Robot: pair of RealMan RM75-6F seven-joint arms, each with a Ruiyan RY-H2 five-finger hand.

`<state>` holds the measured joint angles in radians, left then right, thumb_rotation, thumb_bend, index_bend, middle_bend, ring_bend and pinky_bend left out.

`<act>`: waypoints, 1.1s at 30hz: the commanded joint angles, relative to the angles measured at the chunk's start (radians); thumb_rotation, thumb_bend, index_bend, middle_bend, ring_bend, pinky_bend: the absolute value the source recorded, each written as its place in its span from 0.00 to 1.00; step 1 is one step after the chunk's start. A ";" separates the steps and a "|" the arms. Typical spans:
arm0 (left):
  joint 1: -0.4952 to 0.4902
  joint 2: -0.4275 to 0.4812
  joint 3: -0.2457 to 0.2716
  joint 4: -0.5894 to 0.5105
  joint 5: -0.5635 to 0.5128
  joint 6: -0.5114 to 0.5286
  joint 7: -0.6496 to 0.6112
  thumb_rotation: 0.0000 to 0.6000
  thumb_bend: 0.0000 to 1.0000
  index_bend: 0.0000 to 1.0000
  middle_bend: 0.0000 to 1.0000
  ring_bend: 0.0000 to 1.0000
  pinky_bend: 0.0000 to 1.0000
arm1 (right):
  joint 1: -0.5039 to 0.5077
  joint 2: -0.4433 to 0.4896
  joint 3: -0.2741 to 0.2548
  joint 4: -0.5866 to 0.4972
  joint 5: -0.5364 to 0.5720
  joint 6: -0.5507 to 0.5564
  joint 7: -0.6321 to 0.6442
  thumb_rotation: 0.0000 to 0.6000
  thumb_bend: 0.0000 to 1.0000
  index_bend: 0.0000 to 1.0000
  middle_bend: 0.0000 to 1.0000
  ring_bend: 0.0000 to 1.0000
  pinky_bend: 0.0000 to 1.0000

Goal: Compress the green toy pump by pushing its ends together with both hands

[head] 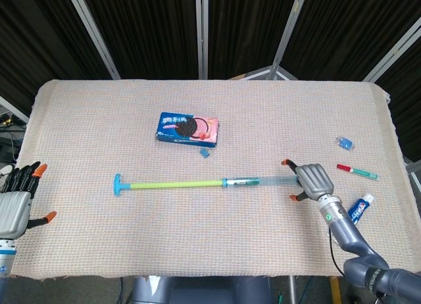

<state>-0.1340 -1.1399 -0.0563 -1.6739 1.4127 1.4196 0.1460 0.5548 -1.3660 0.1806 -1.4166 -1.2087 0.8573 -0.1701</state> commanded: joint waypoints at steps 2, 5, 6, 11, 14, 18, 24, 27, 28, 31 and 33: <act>-0.004 -0.007 -0.001 0.008 -0.011 -0.011 0.010 1.00 0.00 0.00 0.00 0.00 0.00 | 0.038 -0.061 0.005 0.057 0.043 -0.032 -0.041 1.00 0.04 0.32 1.00 1.00 1.00; -0.006 -0.011 -0.003 0.011 -0.017 -0.015 0.015 1.00 0.00 0.00 0.00 0.00 0.00 | 0.050 -0.088 0.002 0.087 0.059 -0.036 -0.053 1.00 0.07 0.35 1.00 1.00 1.00; -0.007 -0.012 -0.004 0.011 -0.019 -0.016 0.016 1.00 0.00 0.00 0.00 0.00 0.00 | 0.052 -0.095 0.001 0.096 0.062 -0.035 -0.054 1.00 0.07 0.36 1.00 1.00 1.00; -0.008 -0.014 -0.004 0.014 -0.023 -0.019 0.018 1.00 0.00 0.00 0.00 0.00 0.00 | 0.063 -0.134 -0.005 0.152 0.077 -0.032 -0.061 1.00 0.12 0.38 1.00 1.00 1.00; -0.008 -0.015 -0.004 0.015 -0.024 -0.020 0.020 1.00 0.00 0.00 0.00 0.00 0.00 | 0.067 -0.148 -0.006 0.169 0.078 -0.027 -0.058 1.00 0.13 0.40 1.00 1.00 1.00; -0.010 -0.017 -0.004 0.016 -0.026 -0.022 0.023 1.00 0.00 0.00 0.00 0.00 0.00 | 0.071 -0.161 -0.009 0.183 0.073 -0.020 -0.052 1.00 0.13 0.43 1.00 1.00 1.00; -0.011 -0.020 -0.003 0.019 -0.029 -0.026 0.026 1.00 0.00 0.00 0.00 0.00 0.00 | 0.077 -0.179 -0.012 0.206 0.074 -0.020 -0.046 1.00 0.14 0.46 1.00 1.00 1.00; -0.012 -0.022 -0.002 0.020 -0.029 -0.028 0.027 1.00 0.00 0.00 0.00 0.00 0.00 | 0.080 -0.185 -0.013 0.214 0.077 -0.023 -0.045 1.00 0.15 0.47 1.00 1.00 1.00; -0.012 -0.022 -0.002 0.020 -0.030 -0.029 0.028 1.00 0.00 0.00 0.00 0.00 0.00 | 0.080 -0.187 -0.014 0.216 0.077 -0.024 -0.045 1.00 0.15 0.48 1.00 1.00 1.00; -0.014 -0.026 -0.002 0.024 -0.036 -0.036 0.030 1.00 0.00 0.00 0.00 0.00 0.00 | 0.084 -0.198 -0.014 0.228 0.080 -0.025 -0.041 1.00 0.16 0.51 1.00 1.00 1.00; -0.016 -0.028 -0.002 0.025 -0.038 -0.038 0.034 1.00 0.00 0.00 0.00 0.00 0.00 | 0.085 -0.205 -0.013 0.236 0.083 -0.026 -0.035 1.00 0.19 0.52 1.00 1.00 1.00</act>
<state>-0.1496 -1.1681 -0.0583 -1.6490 1.3749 1.3815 0.1799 0.6389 -1.5684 0.1671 -1.1831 -1.1266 0.8316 -0.2071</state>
